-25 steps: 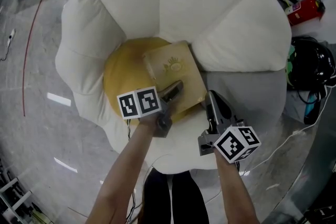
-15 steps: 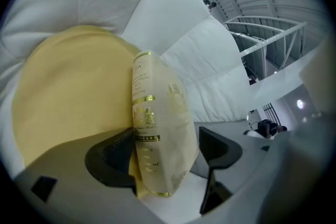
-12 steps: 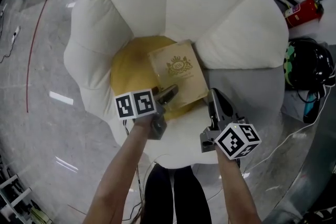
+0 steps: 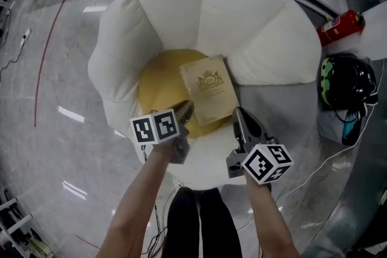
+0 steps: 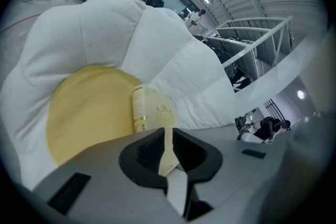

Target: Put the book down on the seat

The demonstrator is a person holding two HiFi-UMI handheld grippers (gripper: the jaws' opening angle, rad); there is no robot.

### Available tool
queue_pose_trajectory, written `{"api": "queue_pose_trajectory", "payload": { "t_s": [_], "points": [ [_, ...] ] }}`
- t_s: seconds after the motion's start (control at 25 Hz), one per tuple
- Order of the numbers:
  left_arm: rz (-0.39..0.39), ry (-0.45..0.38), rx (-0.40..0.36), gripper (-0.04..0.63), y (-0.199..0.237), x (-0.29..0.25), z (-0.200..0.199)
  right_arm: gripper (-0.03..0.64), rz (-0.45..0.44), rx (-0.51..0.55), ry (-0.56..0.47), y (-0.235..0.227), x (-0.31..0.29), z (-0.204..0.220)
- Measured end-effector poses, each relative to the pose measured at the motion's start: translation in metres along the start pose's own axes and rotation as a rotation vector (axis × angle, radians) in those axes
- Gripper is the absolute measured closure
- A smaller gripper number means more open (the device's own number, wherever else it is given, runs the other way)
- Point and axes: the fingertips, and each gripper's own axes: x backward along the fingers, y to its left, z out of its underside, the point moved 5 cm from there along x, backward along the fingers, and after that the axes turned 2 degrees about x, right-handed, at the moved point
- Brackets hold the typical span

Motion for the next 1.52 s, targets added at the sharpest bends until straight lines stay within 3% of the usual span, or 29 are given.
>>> {"api": "queue_pose_trajectory", "payload": {
  "t_s": [0.24, 0.64, 1.08, 1.32, 1.52],
  "points": [
    [-0.006, -0.004, -0.027, 0.584, -0.022, 0.031, -0.009, 0.604, -0.02, 0.005, -0.014, 0.029, 0.013, -0.026],
    [0.036, -0.01, -0.123, 0.585, -0.094, 0.091, -0.02, 0.605, -0.014, 0.036, -0.025, 0.081, 0.052, -0.072],
    [0.112, -0.077, -0.16, 0.586, -0.19, 0.173, -0.029, 0.606, 0.01, 0.023, -0.021, 0.143, 0.104, -0.115],
    [0.116, -0.164, -0.235, 0.586, -0.238, 0.237, -0.035, 0.606, -0.016, 0.074, -0.046, 0.179, 0.145, -0.151],
    [0.067, -0.24, -0.392, 0.586, -0.274, 0.279, -0.043, 0.606, -0.039, 0.114, -0.076, 0.2, 0.179, -0.182]
  ]
}}
